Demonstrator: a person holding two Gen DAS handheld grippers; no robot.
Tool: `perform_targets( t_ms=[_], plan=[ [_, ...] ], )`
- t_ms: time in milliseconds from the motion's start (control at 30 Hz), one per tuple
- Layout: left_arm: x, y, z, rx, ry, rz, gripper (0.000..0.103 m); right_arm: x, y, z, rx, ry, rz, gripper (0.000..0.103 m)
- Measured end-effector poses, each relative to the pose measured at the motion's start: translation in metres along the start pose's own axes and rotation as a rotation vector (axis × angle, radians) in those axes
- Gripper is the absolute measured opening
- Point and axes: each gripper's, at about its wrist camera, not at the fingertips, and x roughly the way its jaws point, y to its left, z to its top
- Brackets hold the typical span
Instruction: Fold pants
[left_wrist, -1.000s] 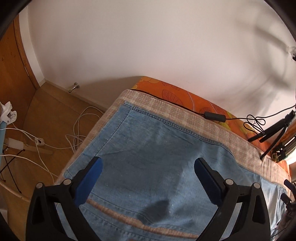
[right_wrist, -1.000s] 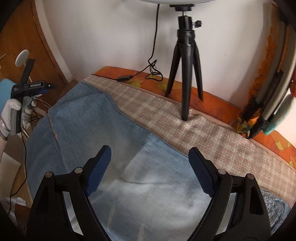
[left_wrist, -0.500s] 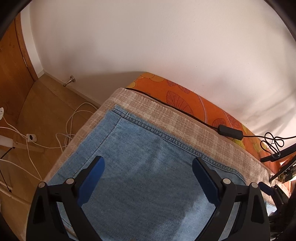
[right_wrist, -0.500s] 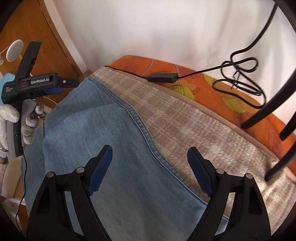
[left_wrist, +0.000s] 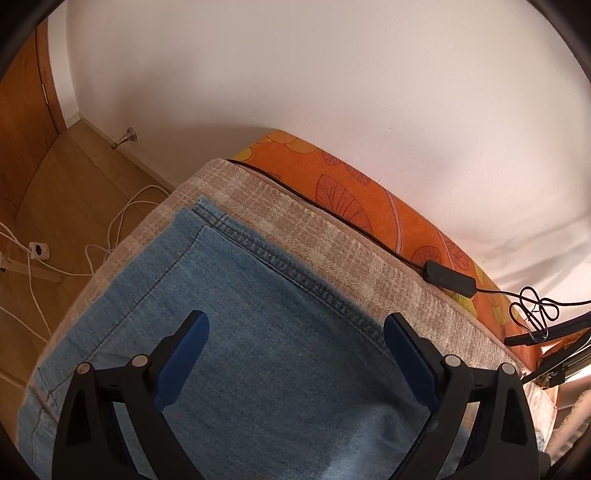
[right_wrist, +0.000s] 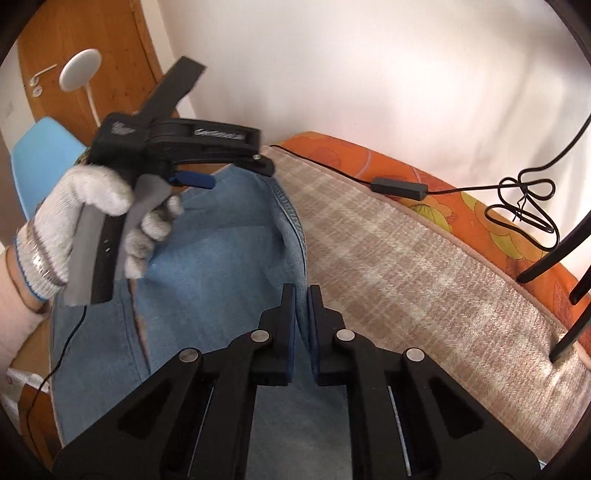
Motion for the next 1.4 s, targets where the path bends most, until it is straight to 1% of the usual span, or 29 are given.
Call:
perform_targets(
  t_ms=[33, 67, 133, 167, 233, 267, 333, 367, 433, 467, 533, 567, 600, 633, 667, 700, 733, 767, 800, 867, 933, 967, 1000, 1100, 1133, 1167, 1233, 1333, 1400],
  plan=[
    [0.002, -0.001, 0.000, -0.004, 0.004, -0.001, 0.096, -0.002, 0.008, -0.003, -0.037, -0.004, -0.020, 0.008],
    [0.003, -0.001, -0.002, -0.009, 0.006, 0.002, 0.096, -0.002, 0.013, -0.005, -0.056, -0.003, -0.021, 0.008],
    [0.009, 0.003, -0.003, -0.050, 0.024, 0.006, 0.096, -0.002, 0.019, -0.008, -0.070, 0.001, -0.010, 0.008],
    [0.010, 0.006, -0.004, -0.077, 0.031, -0.004, 0.094, -0.004, 0.021, -0.012, -0.078, -0.002, -0.009, 0.008],
    [0.013, 0.011, -0.006, -0.117, 0.028, -0.036, 0.063, -0.004, 0.024, -0.015, -0.094, 0.001, -0.011, 0.008],
    [0.014, 0.011, -0.007, -0.128, 0.035, -0.043, 0.061, -0.005, 0.024, -0.016, -0.099, 0.004, -0.016, 0.008],
    [0.015, 0.011, -0.009, -0.132, 0.028, -0.031, 0.061, -0.001, 0.025, -0.015, -0.099, 0.005, -0.025, 0.008],
    [0.015, 0.009, -0.010, -0.126, 0.022, -0.021, 0.059, -0.001, 0.025, -0.014, -0.102, 0.005, -0.026, 0.008],
    [0.014, 0.005, -0.012, -0.111, 0.015, 0.001, 0.046, -0.003, 0.026, -0.016, -0.106, 0.005, -0.030, 0.008],
    [0.013, 0.003, -0.013, -0.105, 0.012, -0.004, 0.041, -0.003, 0.026, -0.016, -0.105, 0.006, -0.030, 0.008],
    [0.010, 0.001, -0.015, -0.102, 0.006, -0.018, 0.025, -0.004, 0.027, -0.017, -0.100, 0.011, -0.030, 0.008],
    [0.008, 0.000, -0.017, -0.098, -0.003, -0.029, 0.022, -0.002, 0.026, -0.017, -0.099, 0.014, -0.029, 0.008],
    [0.006, -0.001, -0.017, -0.094, -0.013, -0.030, 0.017, -0.003, 0.025, -0.018, -0.095, 0.020, -0.025, 0.008],
    [0.004, -0.001, -0.018, -0.087, -0.027, -0.029, 0.012, -0.003, 0.024, -0.017, -0.091, 0.027, -0.019, 0.009],
    [0.002, -0.001, -0.018, -0.084, -0.040, -0.032, 0.010, -0.005, 0.021, -0.018, -0.085, 0.035, -0.012, 0.016],
    [0.000, 0.000, -0.019, -0.085, -0.050, -0.040, 0.005, -0.008, 0.017, -0.018, -0.075, 0.036, 0.002, 0.033],
    [-0.001, 0.001, -0.019, -0.086, -0.058, -0.048, 0.004, -0.016, 0.012, -0.019, -0.067, 0.029, 0.020, 0.043],
    [-0.001, 0.003, -0.020, -0.087, -0.060, -0.051, 0.003, -0.025, 0.005, -0.020, -0.063, 0.017, 0.029, 0.058],
    [-0.002, 0.005, -0.021, -0.088, -0.063, -0.059, 0.002, -0.036, -0.003, -0.022, -0.063, 0.004, 0.027, 0.065],
    [-0.006, 0.005, -0.023, -0.086, -0.074, -0.070, 0.001, -0.060, -0.026, -0.028, -0.071, -0.010, 0.019, 0.068],
    [-0.010, 0.006, -0.025, -0.077, -0.086, -0.075, 0.001, -0.080, -0.057, -0.038, -0.064, 0.011, -0.001, 0.077],
    [-0.012, 0.005, -0.025, -0.073, -0.090, -0.075, 0.001, -0.087, -0.074, -0.043, -0.056, 0.035, -0.003, 0.085],
    [-0.013, 0.006, -0.024, -0.071, -0.093, -0.077, 0.001, -0.093, -0.091, -0.050, -0.051, 0.063, -0.007, 0.086],
    [-0.016, 0.005, -0.024, -0.058, -0.108, -0.076, 0.001, -0.099, -0.137, -0.073, -0.062, 0.145, -0.106, 0.086],
    [-0.015, 0.006, -0.023, -0.055, -0.113, -0.075, 0.001, -0.099, -0.152, -0.081, -0.047, 0.177, -0.126, 0.086],
    [-0.016, 0.005, -0.024, -0.049, -0.117, -0.071, 0.000, -0.099, -0.166, -0.088, -0.019, 0.202, -0.126, 0.086],
    [-0.019, 0.004, -0.025, -0.040, -0.127, -0.063, 0.000, -0.098, -0.189, -0.103, 0.038, 0.249, -0.072, 0.086],
    [-0.021, 0.003, -0.027, -0.037, -0.138, -0.061, 0.000, -0.097, -0.197, -0.119, 0.033, 0.282, -0.048, 0.086],
    [-0.023, 0.003, -0.026, -0.038, -0.142, -0.056, 0.000, -0.097, -0.194, -0.129, 0.021, 0.281, -0.057, 0.086]
  ],
)
